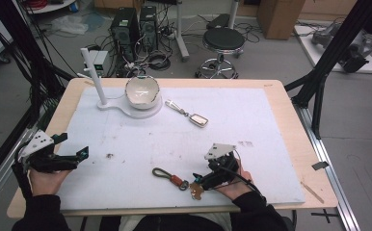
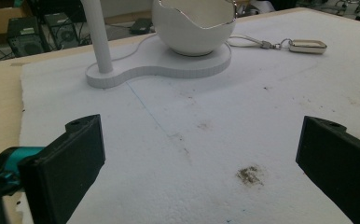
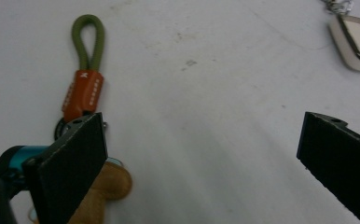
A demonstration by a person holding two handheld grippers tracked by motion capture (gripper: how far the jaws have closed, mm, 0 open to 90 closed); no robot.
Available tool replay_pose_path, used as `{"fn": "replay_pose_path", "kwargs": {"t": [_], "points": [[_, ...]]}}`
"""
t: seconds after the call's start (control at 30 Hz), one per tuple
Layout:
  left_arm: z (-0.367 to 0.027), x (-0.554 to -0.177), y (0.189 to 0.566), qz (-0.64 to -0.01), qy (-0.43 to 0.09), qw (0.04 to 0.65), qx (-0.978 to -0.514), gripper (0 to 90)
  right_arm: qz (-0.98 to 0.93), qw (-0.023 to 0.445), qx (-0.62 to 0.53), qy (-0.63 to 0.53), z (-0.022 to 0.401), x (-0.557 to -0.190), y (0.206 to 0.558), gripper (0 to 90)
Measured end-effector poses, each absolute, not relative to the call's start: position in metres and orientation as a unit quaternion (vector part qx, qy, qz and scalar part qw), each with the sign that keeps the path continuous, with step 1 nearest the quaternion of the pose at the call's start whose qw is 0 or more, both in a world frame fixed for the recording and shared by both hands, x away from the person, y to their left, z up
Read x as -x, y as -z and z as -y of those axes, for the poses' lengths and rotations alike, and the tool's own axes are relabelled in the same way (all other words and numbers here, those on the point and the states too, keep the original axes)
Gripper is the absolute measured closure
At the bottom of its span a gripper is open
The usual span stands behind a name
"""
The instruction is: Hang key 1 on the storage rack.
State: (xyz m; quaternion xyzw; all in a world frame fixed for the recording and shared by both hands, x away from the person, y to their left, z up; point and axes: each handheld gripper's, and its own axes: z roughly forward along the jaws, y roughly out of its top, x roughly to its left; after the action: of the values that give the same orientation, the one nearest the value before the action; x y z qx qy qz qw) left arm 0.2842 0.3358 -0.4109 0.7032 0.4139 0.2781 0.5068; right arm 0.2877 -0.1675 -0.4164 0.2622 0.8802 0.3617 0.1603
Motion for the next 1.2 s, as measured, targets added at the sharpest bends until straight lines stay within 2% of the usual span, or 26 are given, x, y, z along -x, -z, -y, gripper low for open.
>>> {"fn": "replay_pose_path", "kwargs": {"t": [0.3, 0.5, 0.63, 0.67, 0.73, 0.83, 1.07, 1.1, 1.13, 1.2], "points": [[-0.336, -0.284, 0.411, -0.412, -0.279, 0.507, -0.704, 1.7, -0.893, 0.133, -0.247, -0.351, 0.138, -0.282, 0.422, 0.6], [-0.335, -0.285, 0.411, -0.412, -0.278, 0.504, -0.706, 1.7, -0.902, 0.133, -0.227, -0.343, 0.114, -0.278, 0.427, 0.7], [-0.335, -0.285, 0.411, -0.412, -0.278, 0.503, -0.707, 1.7, -0.908, 0.121, -0.218, -0.338, 0.099, -0.277, 0.43, 5.1], [-0.336, -0.285, 0.411, -0.412, -0.279, 0.504, -0.707, 1.7, -0.91, 0.12, -0.216, -0.334, 0.096, -0.276, 0.431, 7.3], [-0.336, -0.284, 0.411, -0.412, -0.279, 0.504, -0.706, 1.7, -0.912, 0.123, -0.214, -0.327, 0.091, -0.276, 0.433, 17.3], [-0.336, -0.284, 0.411, -0.412, -0.279, 0.505, -0.706, 1.7, -0.915, 0.116, -0.214, -0.322, 0.088, -0.276, 0.434, 18.8], [-0.337, -0.284, 0.411, -0.413, -0.28, 0.506, -0.704, 1.7, -0.913, 0.097, -0.221, -0.328, 0.087, -0.276, 0.432, 35.9], [-0.337, -0.284, 0.411, -0.413, -0.28, 0.506, -0.704, 1.7, -0.913, 0.097, -0.221, -0.328, 0.087, -0.276, 0.432, 35.9], [-0.337, -0.284, 0.411, -0.413, -0.28, 0.507, -0.703, 1.7, -0.914, 0.092, -0.223, -0.327, 0.088, -0.276, 0.432, 41.6], [-0.337, -0.283, 0.411, -0.413, -0.28, 0.507, -0.703, 1.7, -0.914, 0.094, -0.223, -0.325, 0.088, -0.276, 0.432, 43.4]]}}
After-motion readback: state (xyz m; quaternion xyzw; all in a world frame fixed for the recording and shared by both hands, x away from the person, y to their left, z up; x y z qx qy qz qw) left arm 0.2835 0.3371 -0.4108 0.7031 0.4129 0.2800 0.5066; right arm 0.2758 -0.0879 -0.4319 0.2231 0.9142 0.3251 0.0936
